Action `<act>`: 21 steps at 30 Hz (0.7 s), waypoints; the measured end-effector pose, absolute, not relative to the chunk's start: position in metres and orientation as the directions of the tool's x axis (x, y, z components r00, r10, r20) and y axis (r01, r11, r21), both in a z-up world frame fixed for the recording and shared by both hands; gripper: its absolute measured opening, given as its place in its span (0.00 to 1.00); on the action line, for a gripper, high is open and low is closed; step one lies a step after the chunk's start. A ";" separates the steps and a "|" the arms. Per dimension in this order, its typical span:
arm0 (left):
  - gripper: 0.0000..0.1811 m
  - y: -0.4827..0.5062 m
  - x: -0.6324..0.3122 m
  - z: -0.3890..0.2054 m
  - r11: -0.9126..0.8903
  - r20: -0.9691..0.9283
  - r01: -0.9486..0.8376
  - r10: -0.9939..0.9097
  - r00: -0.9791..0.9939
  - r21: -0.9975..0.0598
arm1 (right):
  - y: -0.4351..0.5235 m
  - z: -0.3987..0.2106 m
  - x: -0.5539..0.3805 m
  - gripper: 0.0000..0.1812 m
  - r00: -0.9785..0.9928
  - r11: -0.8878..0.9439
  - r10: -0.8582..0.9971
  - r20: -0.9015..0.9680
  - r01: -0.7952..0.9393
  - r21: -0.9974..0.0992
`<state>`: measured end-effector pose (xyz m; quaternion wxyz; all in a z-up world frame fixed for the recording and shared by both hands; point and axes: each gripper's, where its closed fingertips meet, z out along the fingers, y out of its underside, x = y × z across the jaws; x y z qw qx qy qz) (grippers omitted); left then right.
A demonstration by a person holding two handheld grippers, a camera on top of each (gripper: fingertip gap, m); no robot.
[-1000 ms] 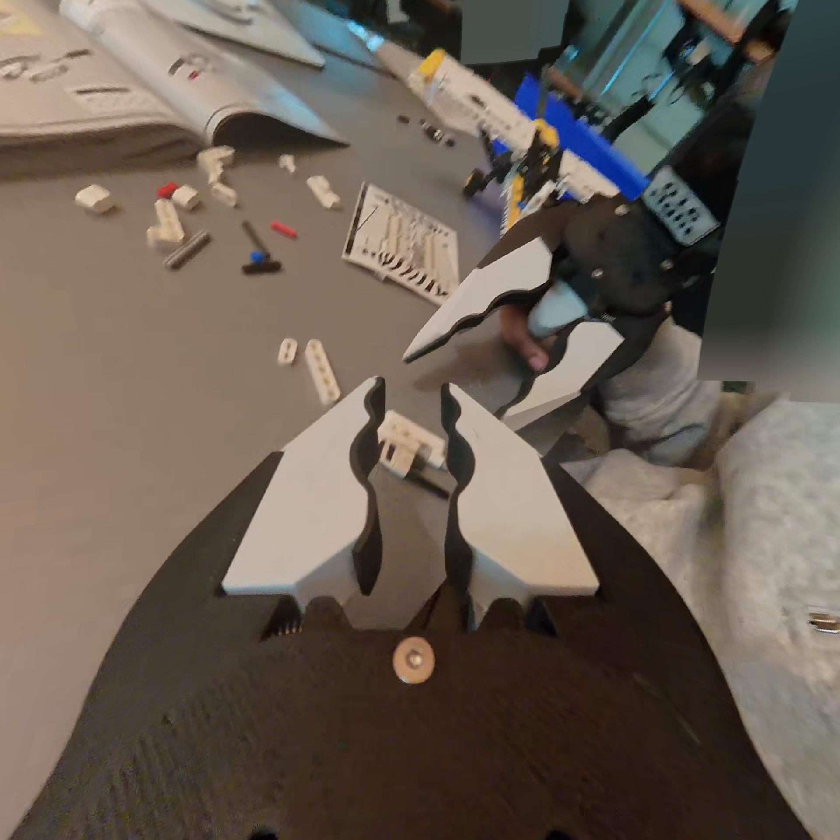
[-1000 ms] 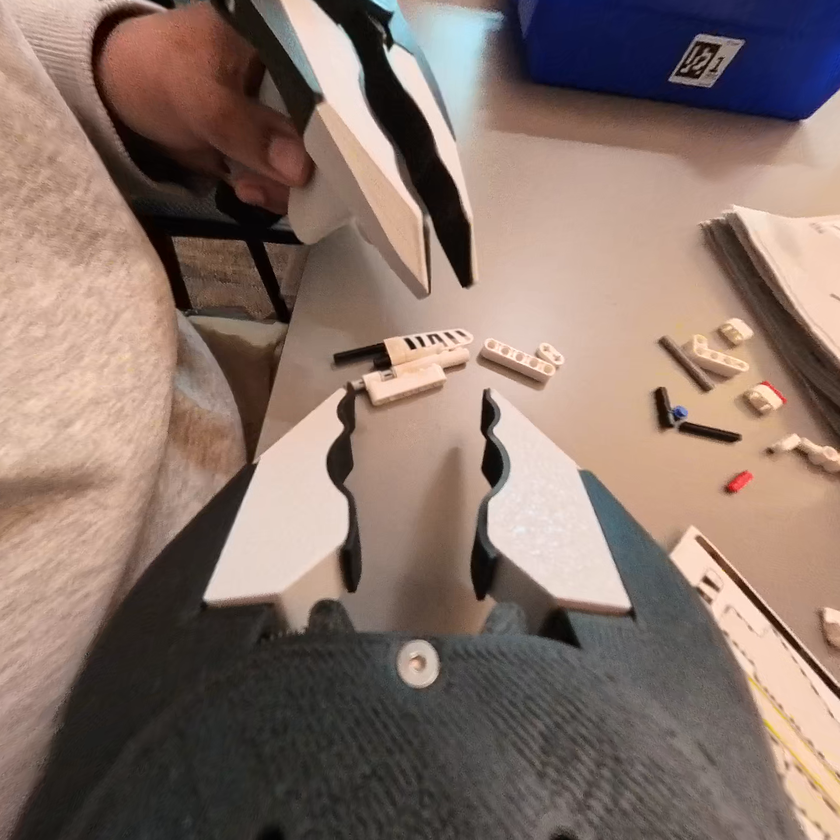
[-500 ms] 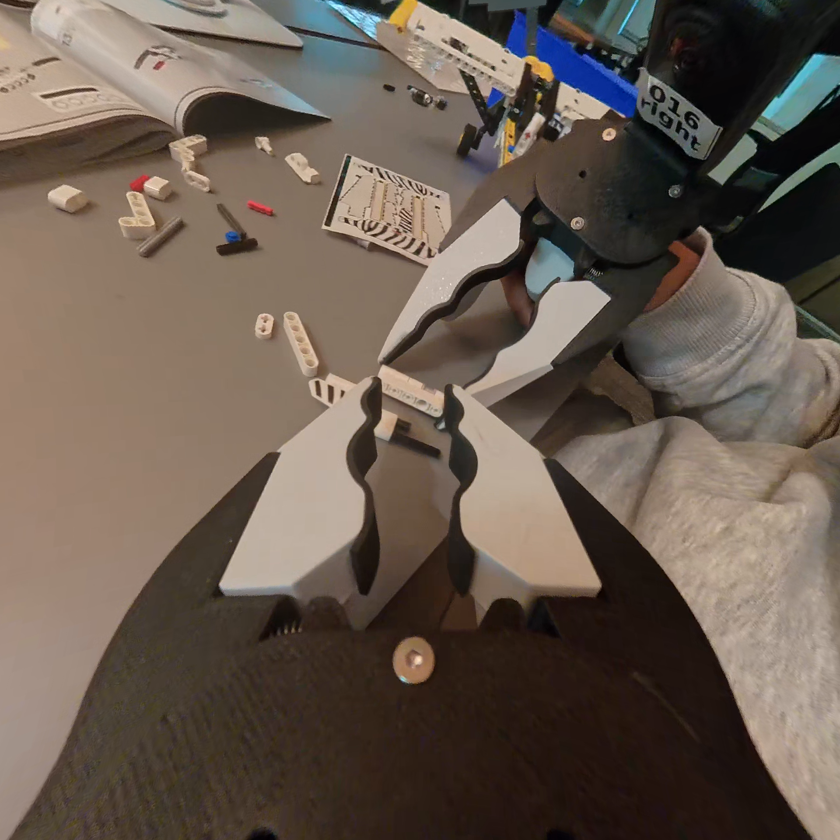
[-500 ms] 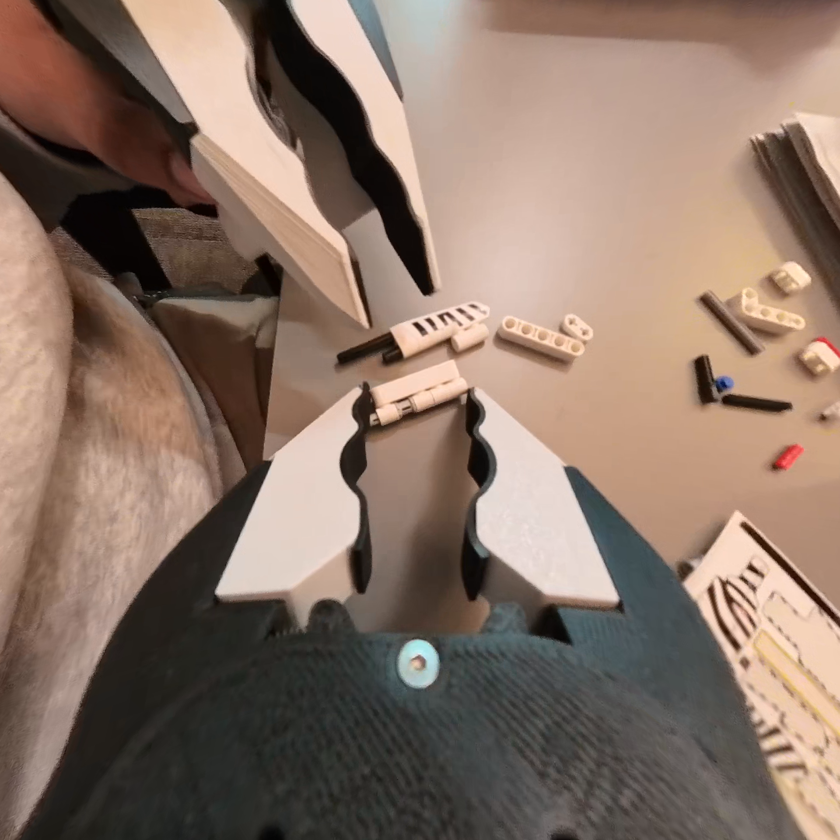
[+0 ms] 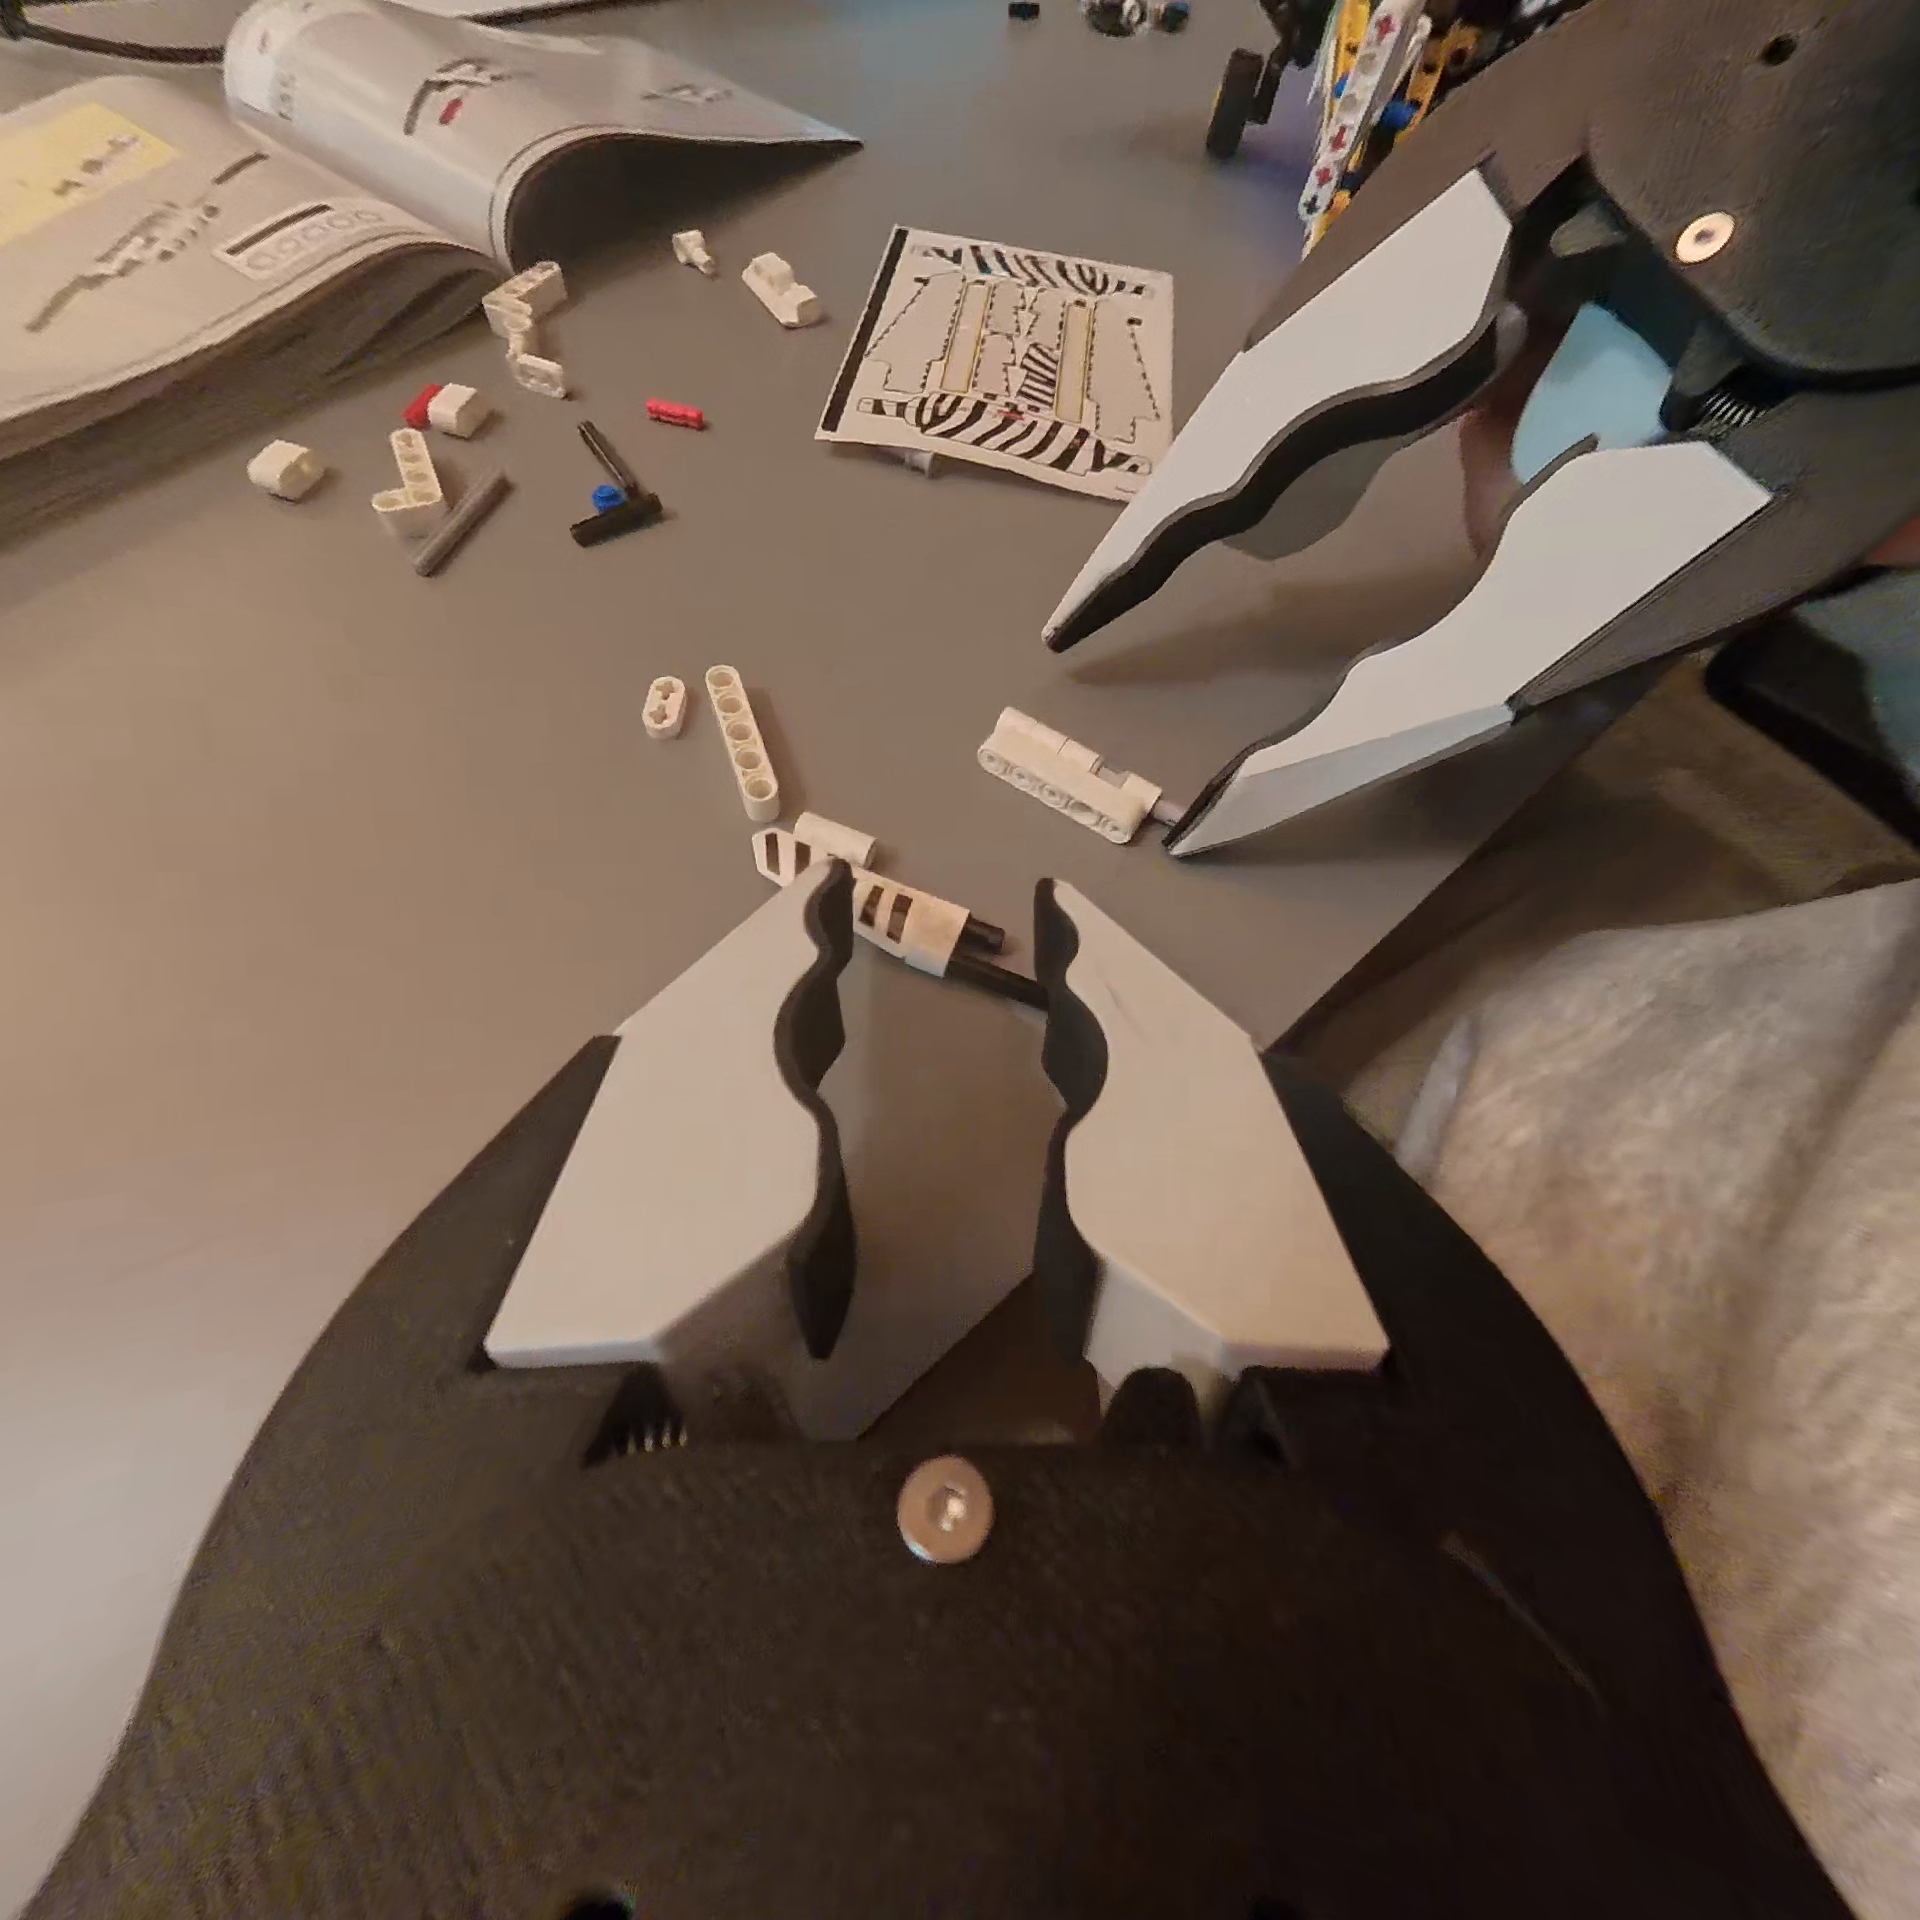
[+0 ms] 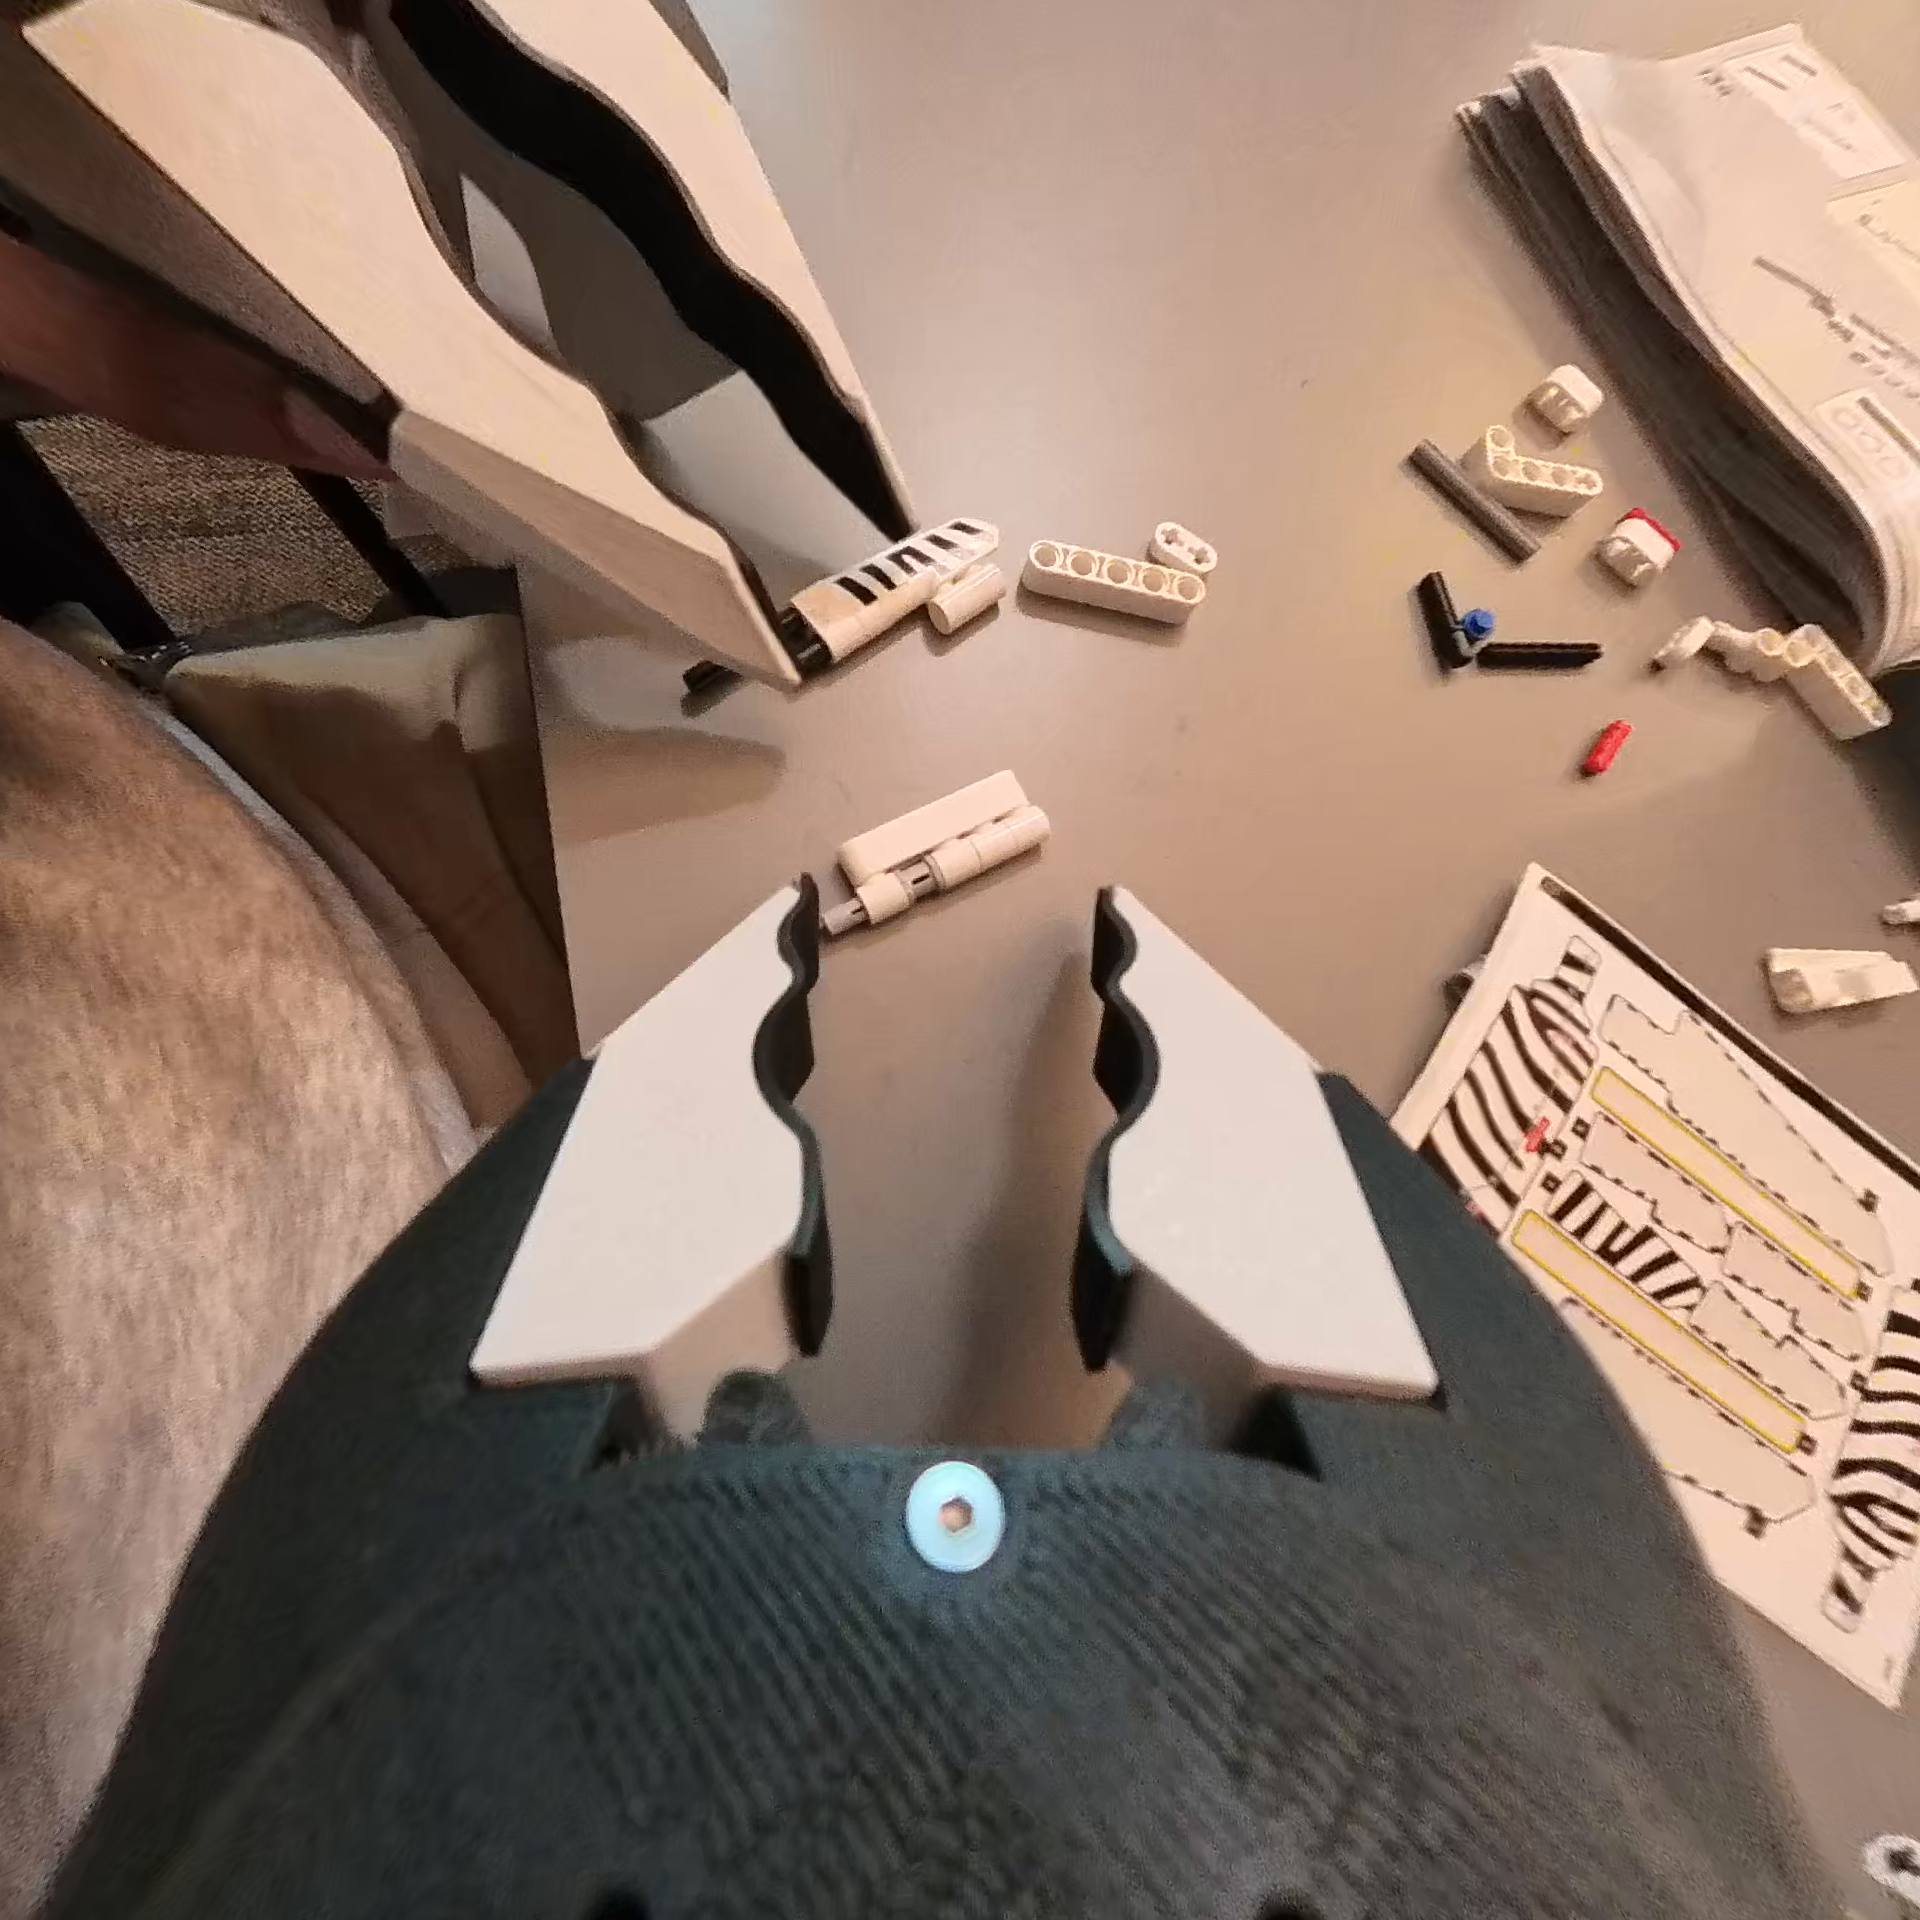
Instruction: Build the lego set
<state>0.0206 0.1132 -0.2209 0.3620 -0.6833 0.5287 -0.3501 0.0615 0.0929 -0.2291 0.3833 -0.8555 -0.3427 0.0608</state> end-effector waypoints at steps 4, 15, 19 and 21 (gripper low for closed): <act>0.21 0.123 0.015 -0.226 -0.139 0.019 -0.514 -0.972 0.233 -0.847 | 0.093 -0.229 0.063 0.30 0.764 -0.474 0.626 0.153 0.529 -0.704; 0.19 0.146 -0.003 -0.214 -0.221 0.096 -0.439 -0.953 0.288 -0.871 | 0.131 -0.202 0.086 0.28 0.878 -0.505 0.467 0.102 0.360 -0.785; 0.19 0.130 0.005 -0.213 -0.201 0.108 -0.438 -0.968 0.228 -0.876 | 0.163 -0.181 0.102 0.24 0.925 -0.488 0.377 0.053 0.247 -0.837; 0.19 0.126 0.008 -0.214 -0.181 0.093 -0.447 -0.973 0.212 -0.876 | 0.186 -0.175 0.116 0.19 0.954 -0.492 0.295 0.048 0.195 -0.849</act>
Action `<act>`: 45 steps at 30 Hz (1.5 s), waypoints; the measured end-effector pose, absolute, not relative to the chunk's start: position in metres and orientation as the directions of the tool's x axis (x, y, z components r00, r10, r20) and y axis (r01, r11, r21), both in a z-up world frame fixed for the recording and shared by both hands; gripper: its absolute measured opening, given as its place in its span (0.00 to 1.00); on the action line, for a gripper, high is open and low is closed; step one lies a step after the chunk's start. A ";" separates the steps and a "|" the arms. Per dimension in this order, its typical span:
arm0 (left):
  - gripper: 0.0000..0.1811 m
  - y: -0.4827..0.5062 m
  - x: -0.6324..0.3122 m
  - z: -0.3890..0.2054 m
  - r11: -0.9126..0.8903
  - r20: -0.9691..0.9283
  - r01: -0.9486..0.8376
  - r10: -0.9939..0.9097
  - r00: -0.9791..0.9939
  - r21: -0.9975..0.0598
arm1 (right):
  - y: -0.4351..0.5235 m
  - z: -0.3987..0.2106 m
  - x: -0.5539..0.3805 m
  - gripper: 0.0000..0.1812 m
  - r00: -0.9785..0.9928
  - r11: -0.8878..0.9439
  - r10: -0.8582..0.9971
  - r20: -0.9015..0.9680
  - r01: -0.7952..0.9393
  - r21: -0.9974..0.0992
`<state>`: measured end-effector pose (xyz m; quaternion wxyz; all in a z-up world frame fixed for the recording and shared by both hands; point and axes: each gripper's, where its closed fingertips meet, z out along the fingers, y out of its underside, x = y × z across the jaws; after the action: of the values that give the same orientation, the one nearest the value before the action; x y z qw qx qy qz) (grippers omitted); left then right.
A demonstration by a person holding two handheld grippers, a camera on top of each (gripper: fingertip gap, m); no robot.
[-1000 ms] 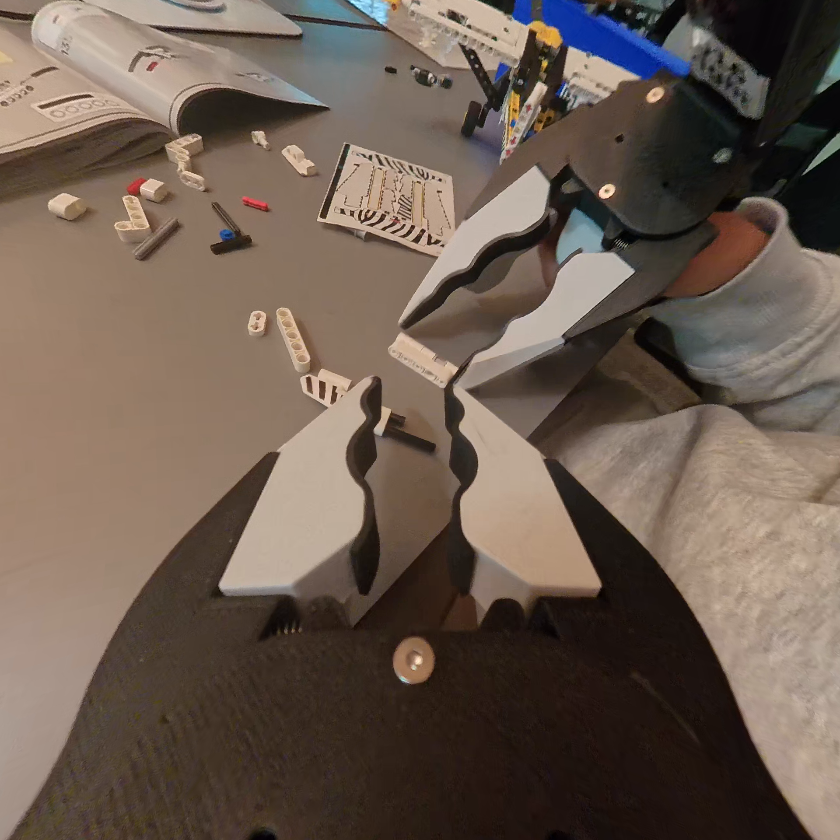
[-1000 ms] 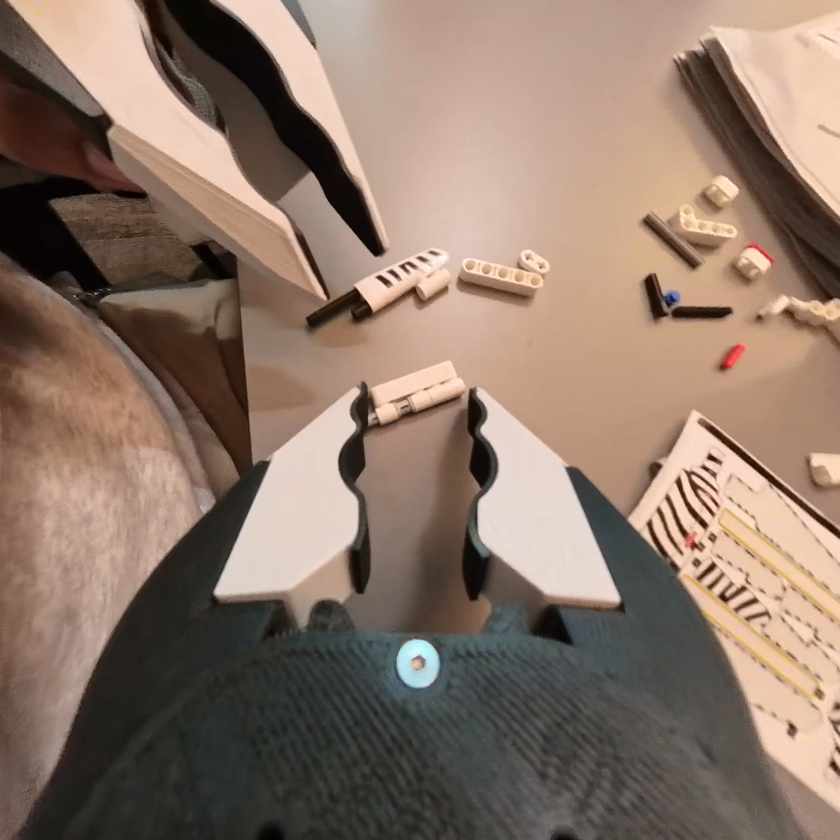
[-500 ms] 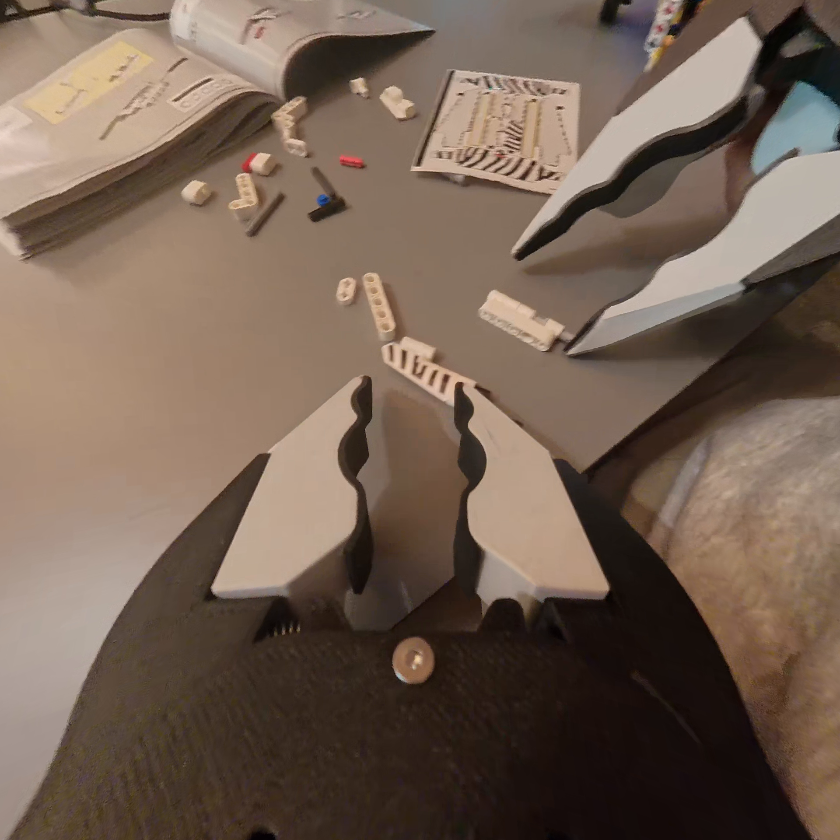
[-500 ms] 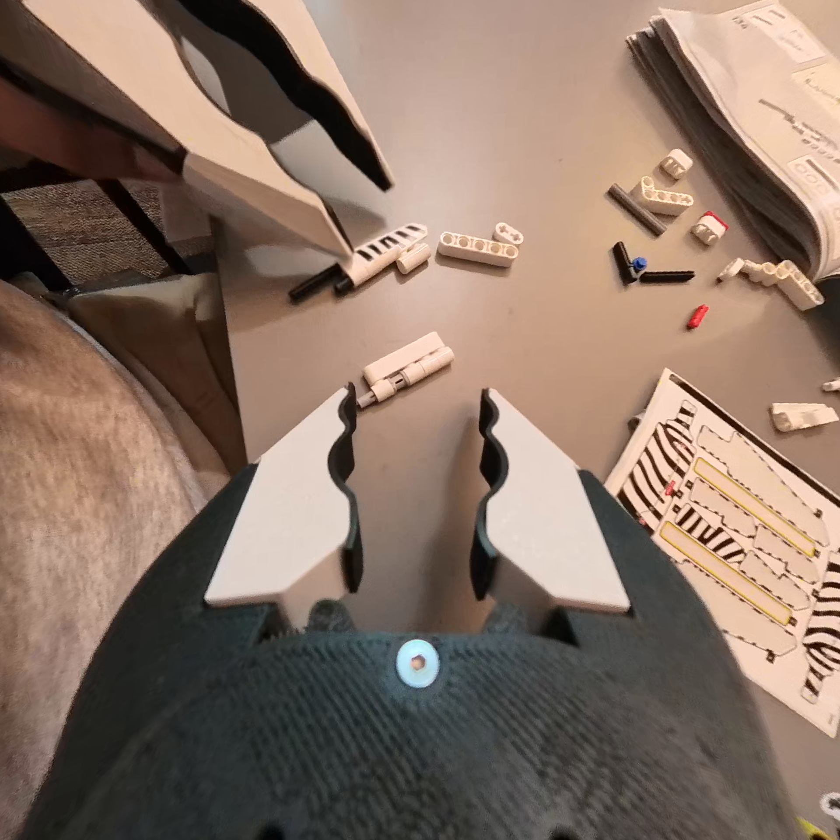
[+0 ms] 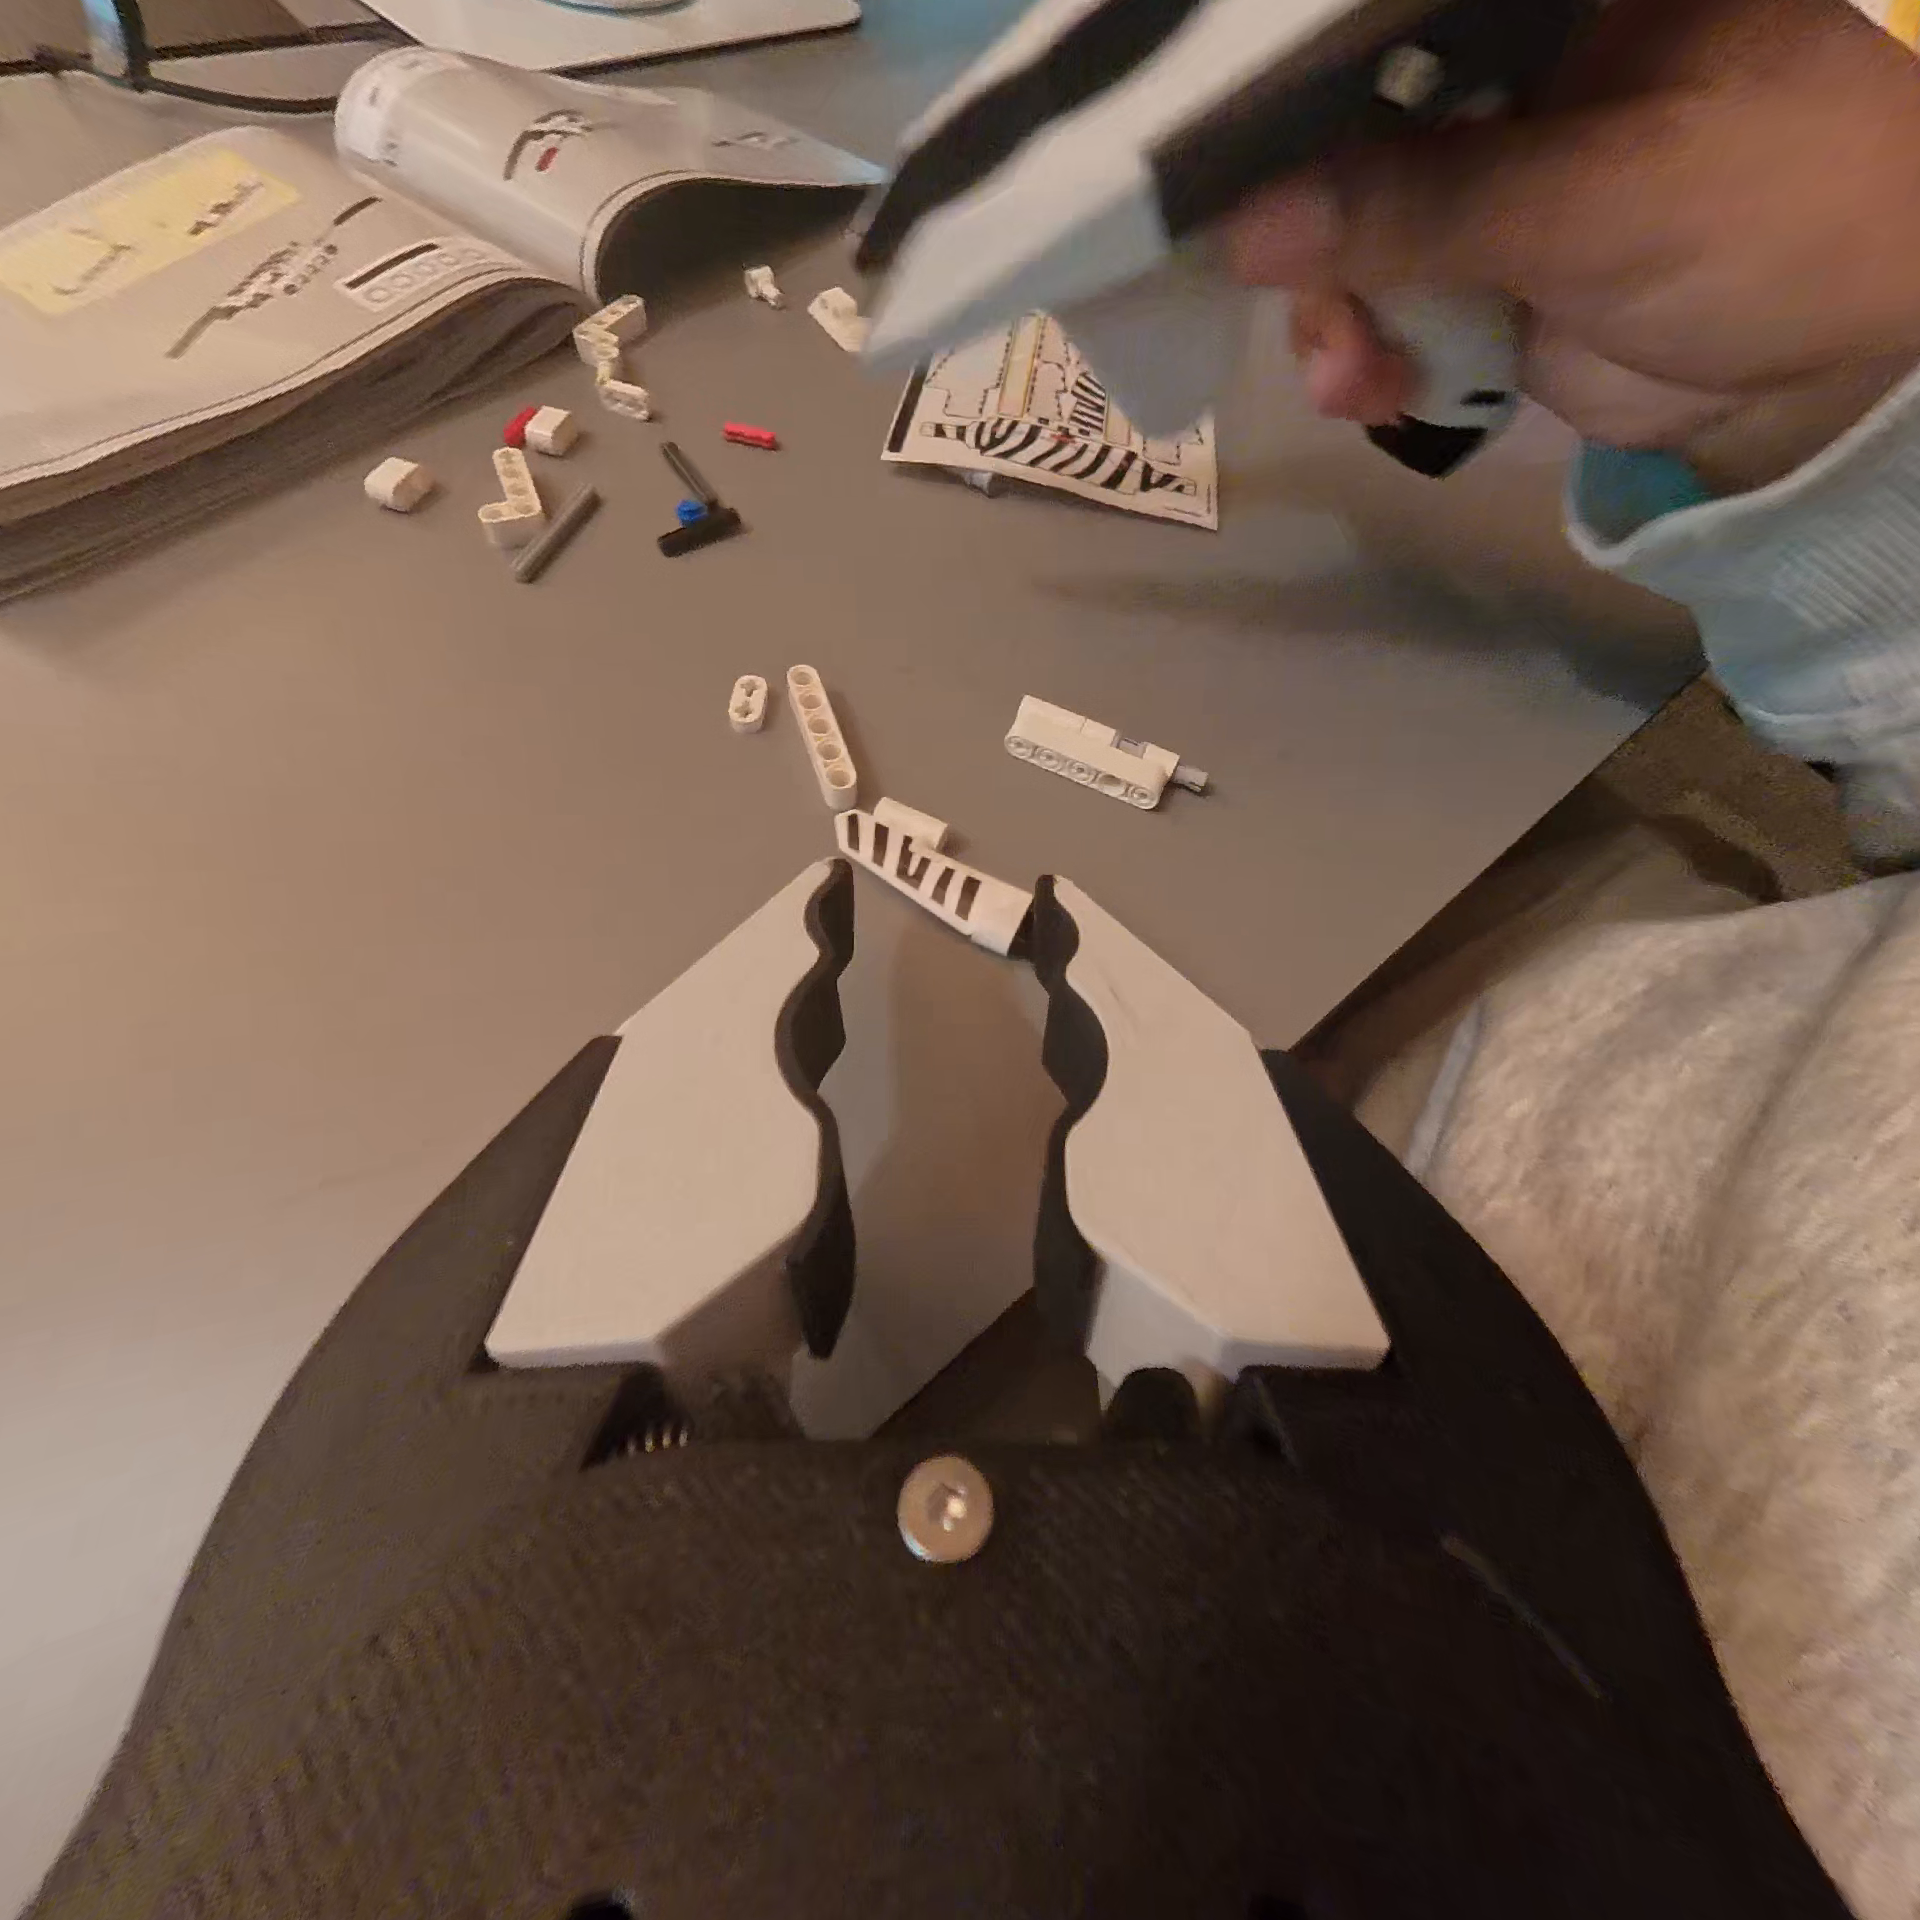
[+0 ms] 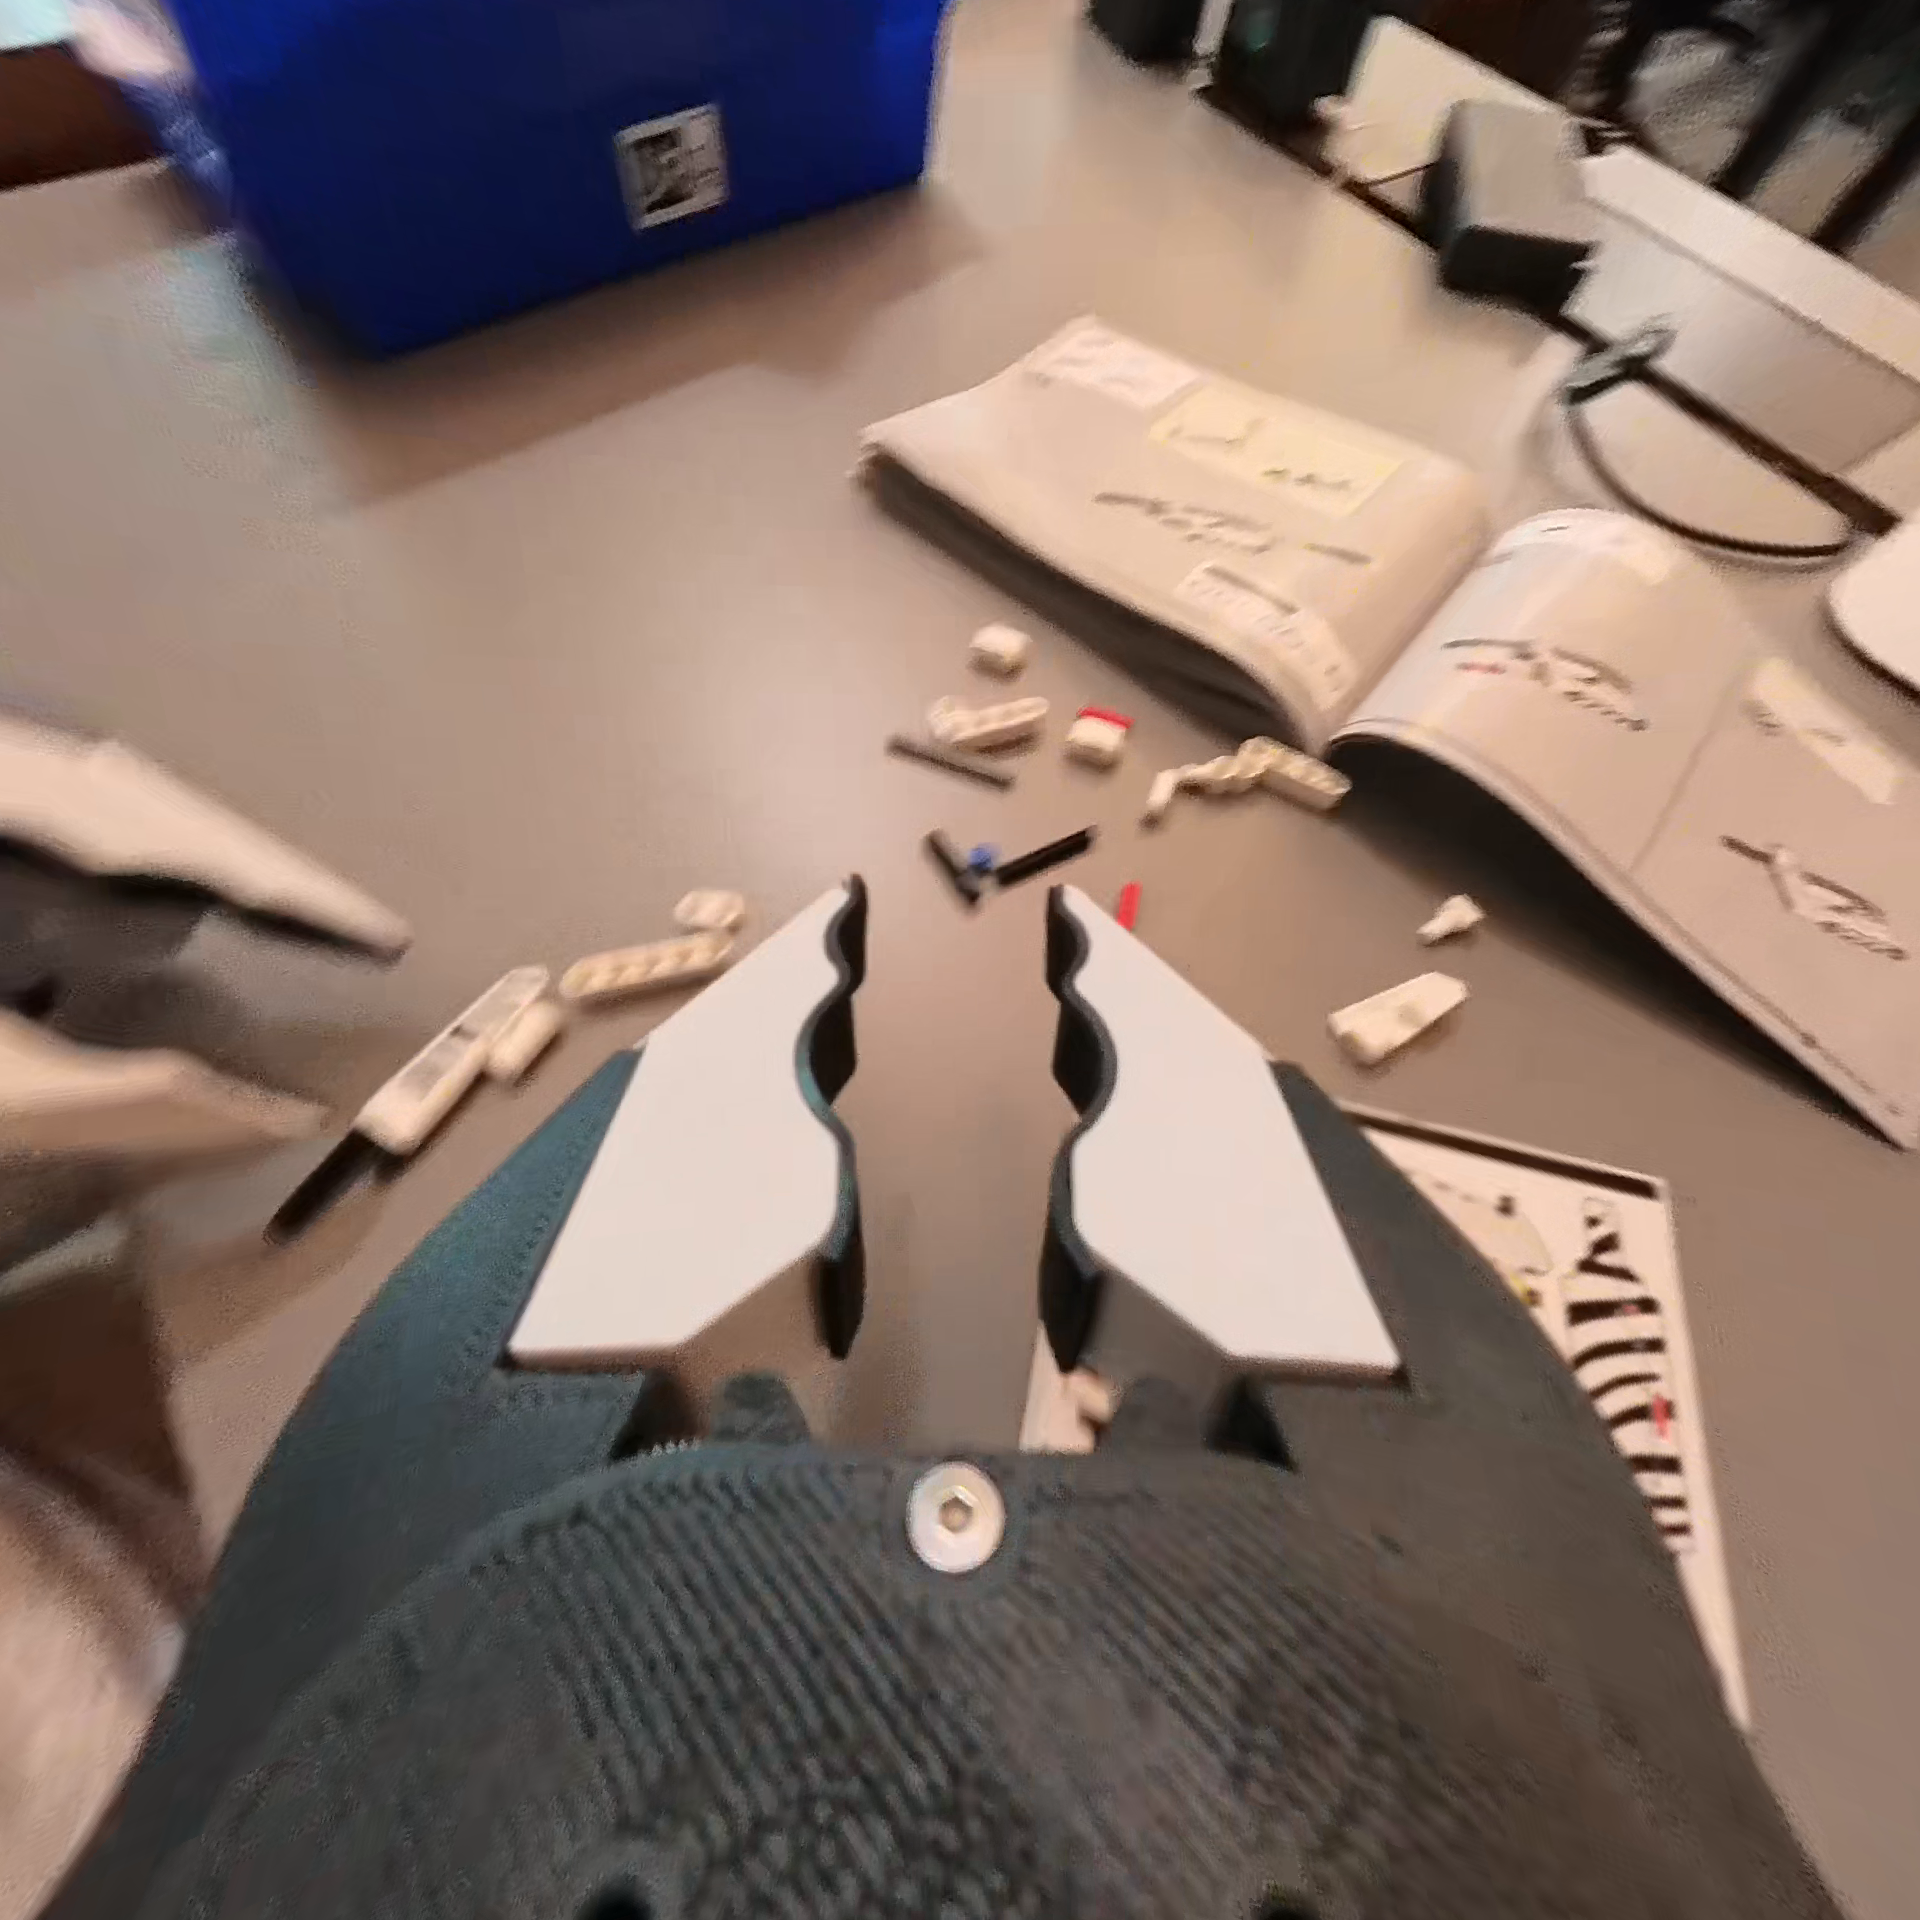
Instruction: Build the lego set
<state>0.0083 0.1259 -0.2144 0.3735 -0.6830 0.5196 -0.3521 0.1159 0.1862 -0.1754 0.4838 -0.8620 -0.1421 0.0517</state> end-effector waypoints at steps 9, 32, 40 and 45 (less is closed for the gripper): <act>0.19 0.123 0.010 -0.213 -0.235 0.179 -0.399 -0.968 0.174 -0.886 | 0.262 -0.211 0.182 0.06 0.999 -0.633 -0.001 0.047 0.036 -0.773; 0.18 0.116 0.013 -0.209 -0.233 0.196 -0.387 -0.971 0.134 -0.892 | 0.234 -0.229 0.126 0.10 0.957 -0.662 0.258 -0.134 0.075 -0.746; 0.18 0.113 0.014 -0.210 -0.228 0.195 -0.391 -0.973 0.124 -0.892 | 0.232 -0.224 0.130 0.11 0.961 -0.633 0.244 -0.132 0.055 -0.772; 0.18 0.112 0.015 -0.211 -0.231 0.201 -0.393 -0.973 0.117 -0.890 | 0.238 -0.218 0.132 0.09 0.960 -0.620 0.211 -0.187 -0.016 -0.784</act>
<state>0.0146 0.1121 -0.2110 0.3453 -0.6629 0.5150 -0.4196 0.1324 0.2382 -0.2183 0.4323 -0.8904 -0.0546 0.1314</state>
